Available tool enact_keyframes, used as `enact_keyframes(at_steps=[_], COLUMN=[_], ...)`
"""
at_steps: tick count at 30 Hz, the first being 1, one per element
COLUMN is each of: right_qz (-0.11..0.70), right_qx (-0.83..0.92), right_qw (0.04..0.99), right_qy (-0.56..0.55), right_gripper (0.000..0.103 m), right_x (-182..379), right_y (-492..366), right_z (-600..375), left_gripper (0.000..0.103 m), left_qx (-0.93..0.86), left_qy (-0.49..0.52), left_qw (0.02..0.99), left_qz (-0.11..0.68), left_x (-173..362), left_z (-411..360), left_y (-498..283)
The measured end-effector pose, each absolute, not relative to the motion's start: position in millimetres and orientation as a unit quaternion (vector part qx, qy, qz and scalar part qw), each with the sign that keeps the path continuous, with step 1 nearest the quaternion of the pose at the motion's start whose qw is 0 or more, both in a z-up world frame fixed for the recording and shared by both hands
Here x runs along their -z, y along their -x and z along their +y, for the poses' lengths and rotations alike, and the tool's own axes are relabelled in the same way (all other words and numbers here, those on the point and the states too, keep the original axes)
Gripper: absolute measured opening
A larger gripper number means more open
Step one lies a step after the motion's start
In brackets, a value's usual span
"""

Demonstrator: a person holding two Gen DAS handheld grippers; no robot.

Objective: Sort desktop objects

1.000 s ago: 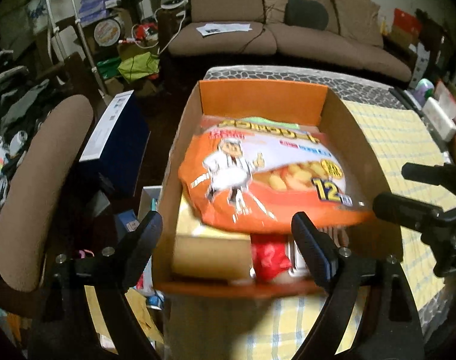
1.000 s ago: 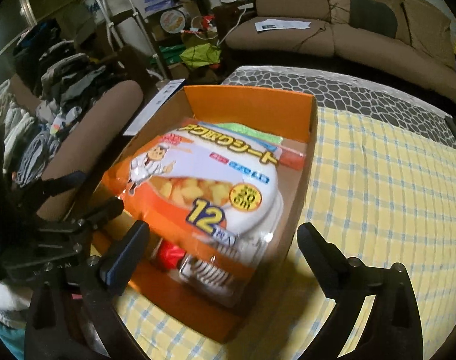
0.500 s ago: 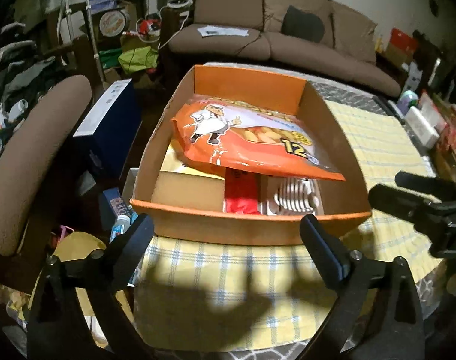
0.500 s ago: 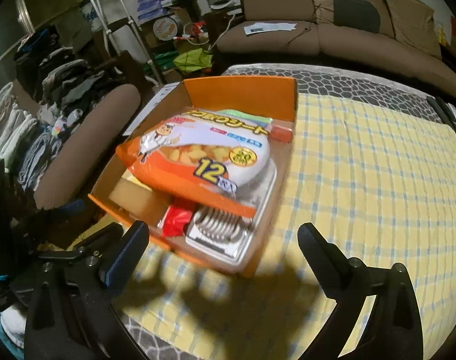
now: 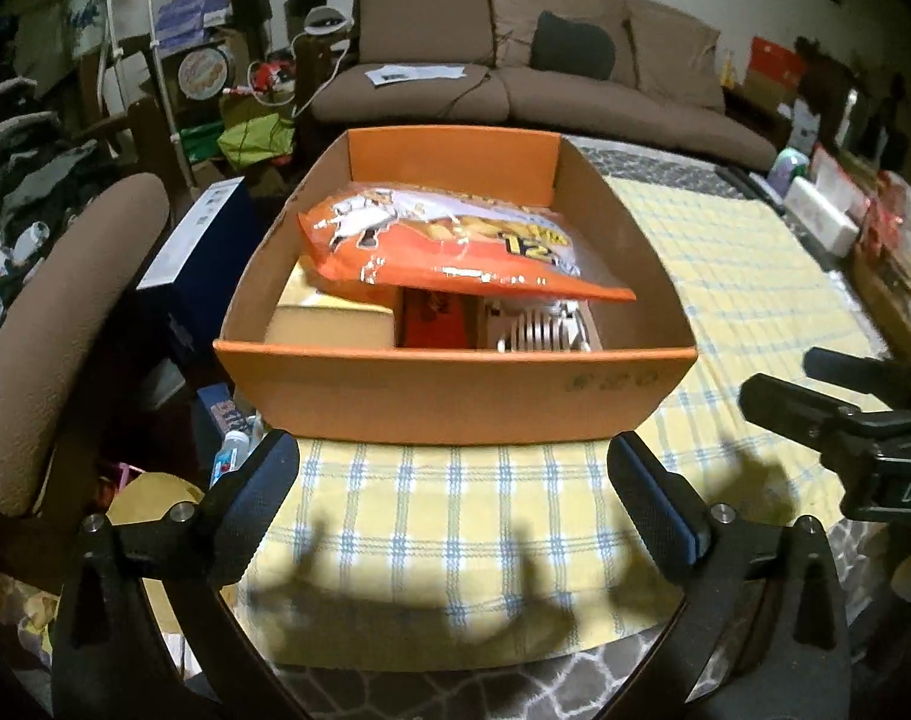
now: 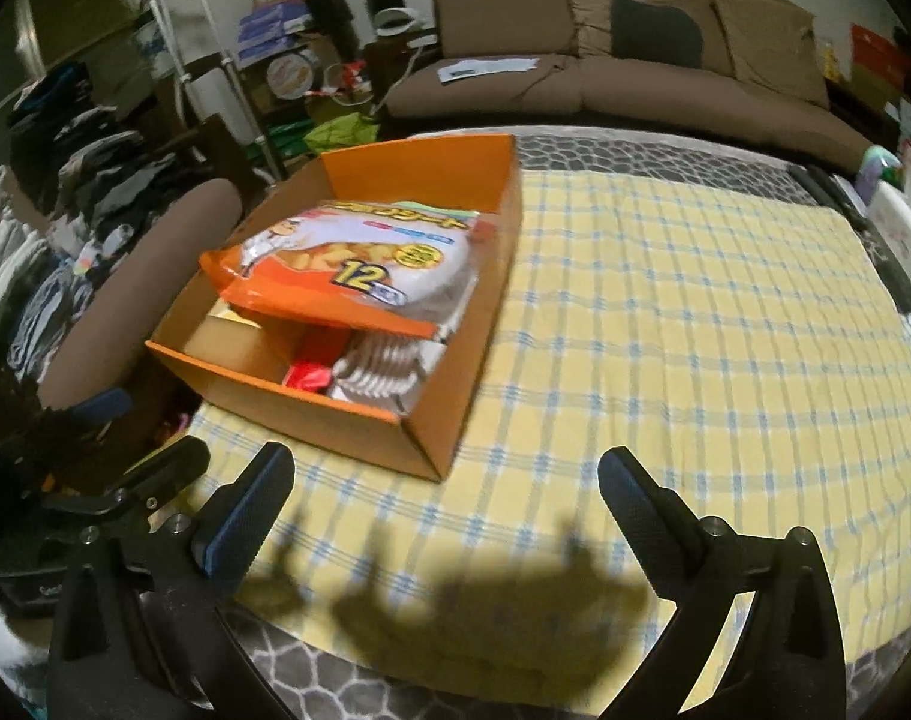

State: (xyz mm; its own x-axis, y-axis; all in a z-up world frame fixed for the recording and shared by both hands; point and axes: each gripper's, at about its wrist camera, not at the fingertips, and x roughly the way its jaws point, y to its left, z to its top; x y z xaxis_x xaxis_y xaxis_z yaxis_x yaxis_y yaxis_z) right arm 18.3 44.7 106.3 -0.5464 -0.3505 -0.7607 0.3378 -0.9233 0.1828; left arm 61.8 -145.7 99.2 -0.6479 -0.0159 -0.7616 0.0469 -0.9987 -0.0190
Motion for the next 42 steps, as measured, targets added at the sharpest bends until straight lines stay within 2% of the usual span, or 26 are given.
enact_keyframes(at_steps=[24, 42], right_qz=[0.005, 0.016], right_qx=[0.885, 0.890], right_qw=[0.096, 0.073], right_qy=[-0.456, -0.450], right_gripper=[0.103, 0.103], right_x=[-30, -6], right_y=[-12, 0], right_z=[106, 98], left_gripper=[0.103, 0.103], left_qx=[0.884, 0.871], left_qy=[-0.460, -0.481], left_qw=[0.086, 0.093], left_qz=[-0.003, 0.038], left_x=[-30, 3], left_z=[-121, -125], left_y=[-32, -13])
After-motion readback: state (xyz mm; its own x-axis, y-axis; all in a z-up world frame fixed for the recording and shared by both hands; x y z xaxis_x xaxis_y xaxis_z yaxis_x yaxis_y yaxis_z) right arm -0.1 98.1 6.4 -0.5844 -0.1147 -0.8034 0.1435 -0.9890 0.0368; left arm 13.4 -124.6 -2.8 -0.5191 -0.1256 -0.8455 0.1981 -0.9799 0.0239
